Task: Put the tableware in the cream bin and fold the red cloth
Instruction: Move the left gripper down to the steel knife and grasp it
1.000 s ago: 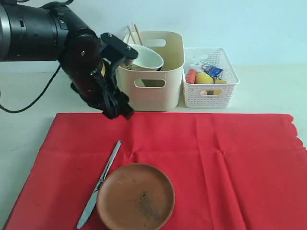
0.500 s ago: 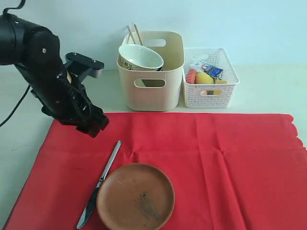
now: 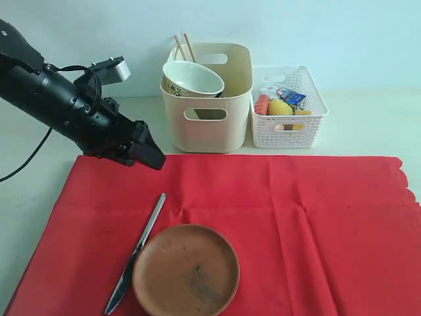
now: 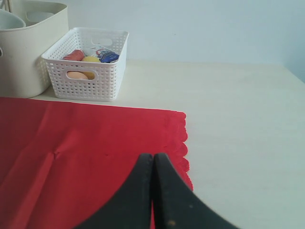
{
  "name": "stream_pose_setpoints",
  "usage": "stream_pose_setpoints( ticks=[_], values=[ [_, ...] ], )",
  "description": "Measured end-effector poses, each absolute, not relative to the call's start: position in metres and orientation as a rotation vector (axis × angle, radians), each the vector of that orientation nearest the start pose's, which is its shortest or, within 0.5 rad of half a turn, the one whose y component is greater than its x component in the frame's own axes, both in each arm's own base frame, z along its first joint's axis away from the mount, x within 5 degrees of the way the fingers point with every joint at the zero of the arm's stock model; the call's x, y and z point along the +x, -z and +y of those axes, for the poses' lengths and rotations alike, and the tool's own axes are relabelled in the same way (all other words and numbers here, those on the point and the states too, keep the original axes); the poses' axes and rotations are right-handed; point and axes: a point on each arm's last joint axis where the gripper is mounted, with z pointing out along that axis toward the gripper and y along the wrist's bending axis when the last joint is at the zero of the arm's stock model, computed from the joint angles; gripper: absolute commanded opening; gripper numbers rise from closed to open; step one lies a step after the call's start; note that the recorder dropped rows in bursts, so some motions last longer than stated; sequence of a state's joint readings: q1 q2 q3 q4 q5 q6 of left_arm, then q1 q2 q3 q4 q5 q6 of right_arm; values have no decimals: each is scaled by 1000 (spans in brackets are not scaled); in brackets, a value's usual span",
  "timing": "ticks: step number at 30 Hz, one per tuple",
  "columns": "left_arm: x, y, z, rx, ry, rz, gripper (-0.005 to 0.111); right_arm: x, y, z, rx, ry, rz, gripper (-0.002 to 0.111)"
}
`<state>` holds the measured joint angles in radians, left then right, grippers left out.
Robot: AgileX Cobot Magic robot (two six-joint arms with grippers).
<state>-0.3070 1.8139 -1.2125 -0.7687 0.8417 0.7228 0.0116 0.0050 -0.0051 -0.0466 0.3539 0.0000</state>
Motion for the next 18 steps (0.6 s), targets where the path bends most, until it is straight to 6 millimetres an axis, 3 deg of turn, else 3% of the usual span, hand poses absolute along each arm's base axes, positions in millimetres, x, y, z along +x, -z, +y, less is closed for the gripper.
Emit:
stream_pose_setpoints(
  ticks=[13, 18],
  values=[
    [342, -158, -158, 748, 818, 2727, 66, 53, -183, -1, -40, 37, 1837, 0],
    [344, -147, -160, 742, 788, 2738, 66, 53, -183, -1, -40, 37, 1837, 0]
  ],
)
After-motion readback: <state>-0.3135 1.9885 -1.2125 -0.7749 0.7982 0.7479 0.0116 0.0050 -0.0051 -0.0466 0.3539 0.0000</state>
